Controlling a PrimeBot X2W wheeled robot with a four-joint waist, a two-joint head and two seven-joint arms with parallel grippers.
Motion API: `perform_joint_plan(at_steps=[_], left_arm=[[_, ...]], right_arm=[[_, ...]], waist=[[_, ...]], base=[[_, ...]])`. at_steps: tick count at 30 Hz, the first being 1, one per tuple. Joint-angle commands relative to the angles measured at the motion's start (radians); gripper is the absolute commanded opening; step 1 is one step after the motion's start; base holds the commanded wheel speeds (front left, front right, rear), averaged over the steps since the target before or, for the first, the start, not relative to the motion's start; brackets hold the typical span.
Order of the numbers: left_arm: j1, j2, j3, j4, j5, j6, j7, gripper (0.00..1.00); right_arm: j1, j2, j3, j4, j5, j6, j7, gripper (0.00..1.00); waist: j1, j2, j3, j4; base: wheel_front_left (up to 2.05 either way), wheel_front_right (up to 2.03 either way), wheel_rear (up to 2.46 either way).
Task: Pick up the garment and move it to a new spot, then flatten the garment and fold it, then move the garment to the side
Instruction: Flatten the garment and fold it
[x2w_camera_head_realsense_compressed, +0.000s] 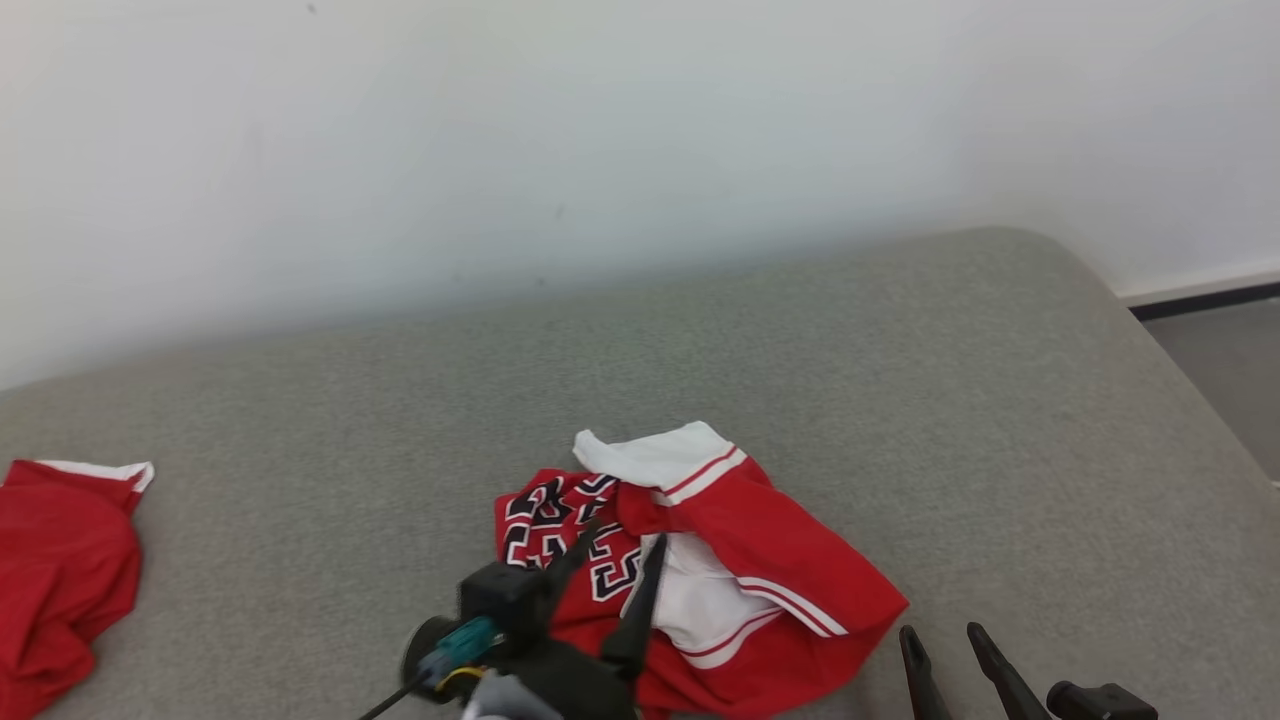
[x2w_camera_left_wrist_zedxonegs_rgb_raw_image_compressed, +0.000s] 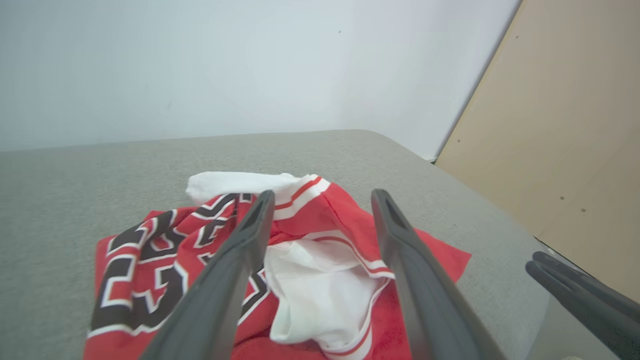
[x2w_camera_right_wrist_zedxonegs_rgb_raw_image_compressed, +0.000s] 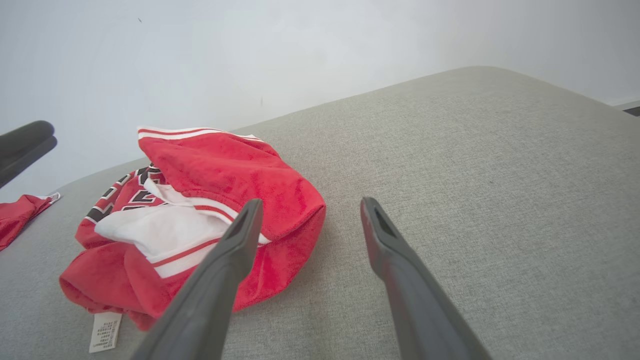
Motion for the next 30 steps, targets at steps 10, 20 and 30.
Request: perform_joint_plan(at_steps=[10, 20, 30], left_arm=[[0.274, 0.092, 0.254, -0.26, 0.15, 0.114, -0.003, 1.0], [0.459, 0.098, 0.4, -0.38, 0.234, 0.093, -0.003, 1.0], [0.558, 0.071, 0.503, -0.458, 0.321, -0.029, -0.003, 1.0]], right_arm=[[-0.017, -0.017, 0.002, -0.027, -0.011, -0.002, 0.079, 1.0], [-0.083, -0.007, -0.049, -0.033, -0.066, -0.002, 0.271, 1.0], [-0.184, 0.019, -0.084, 0.017, -0.174, -0.002, 0.449, 1.0]], waist=[[0.0, 0.0, -0.048, 0.132], [0.0, 0.0, -0.074, 0.253], [0.0, 0.0, -0.065, 0.342]], base=[[0.0, 0.0, 0.0], [0.0, 0.0, 0.0], [0.0, 0.0, 0.0]])
